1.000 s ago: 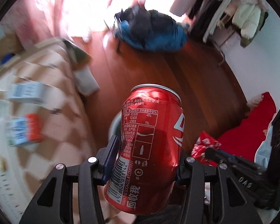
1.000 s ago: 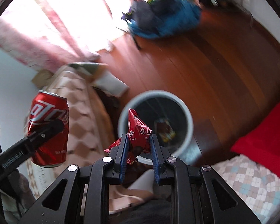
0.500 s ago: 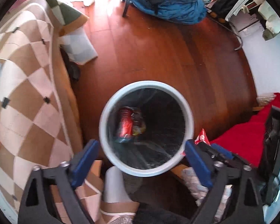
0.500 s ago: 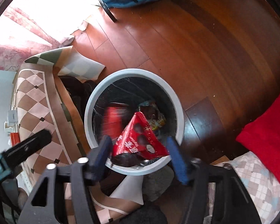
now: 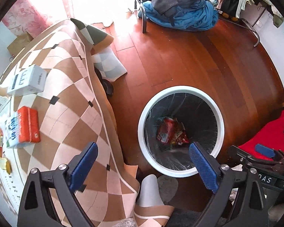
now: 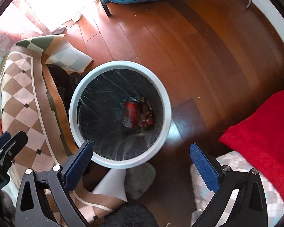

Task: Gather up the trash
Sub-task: 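Carry the can and red wrapper over the bin and open both tools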

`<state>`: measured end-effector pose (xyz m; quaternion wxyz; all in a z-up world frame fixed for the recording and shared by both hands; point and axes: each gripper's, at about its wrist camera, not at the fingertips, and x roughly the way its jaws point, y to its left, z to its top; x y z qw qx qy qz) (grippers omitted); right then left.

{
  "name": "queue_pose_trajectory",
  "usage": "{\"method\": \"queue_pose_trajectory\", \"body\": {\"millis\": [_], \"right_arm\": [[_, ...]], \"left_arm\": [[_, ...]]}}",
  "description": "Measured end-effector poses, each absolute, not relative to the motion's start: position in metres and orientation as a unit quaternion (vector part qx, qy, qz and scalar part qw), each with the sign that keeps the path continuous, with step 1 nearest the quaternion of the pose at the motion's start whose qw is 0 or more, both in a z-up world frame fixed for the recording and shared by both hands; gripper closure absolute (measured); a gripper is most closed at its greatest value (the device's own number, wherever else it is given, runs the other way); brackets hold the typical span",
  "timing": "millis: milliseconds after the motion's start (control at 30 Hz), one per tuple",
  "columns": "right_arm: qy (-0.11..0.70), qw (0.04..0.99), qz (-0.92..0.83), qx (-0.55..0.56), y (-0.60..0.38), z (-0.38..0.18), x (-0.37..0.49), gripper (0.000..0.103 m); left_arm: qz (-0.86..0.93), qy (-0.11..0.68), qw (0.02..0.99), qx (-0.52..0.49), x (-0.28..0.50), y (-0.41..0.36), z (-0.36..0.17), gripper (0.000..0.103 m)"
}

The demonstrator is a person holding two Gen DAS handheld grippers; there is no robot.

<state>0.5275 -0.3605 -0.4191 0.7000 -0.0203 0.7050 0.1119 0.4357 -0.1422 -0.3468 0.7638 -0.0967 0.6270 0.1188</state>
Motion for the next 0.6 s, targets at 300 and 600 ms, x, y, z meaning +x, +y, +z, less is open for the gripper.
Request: {"method": "queue_pose_trajectory", "body": {"millis": [300, 600], "right_arm": [[0.687, 0.717, 0.109, -0.036, -0.362, -0.372, 0.509, 0.0], [0.662, 0.741, 0.11, -0.031, -0.374, -0.32, 0.483, 0.0]], "left_arm": [[0.117, 0.611, 0.778, -0.085, 0.42, -0.152, -0.314, 0.004], [0.113, 0.588, 0.796, -0.083, 0.398, -0.159, -0.271, 0.004]]}}
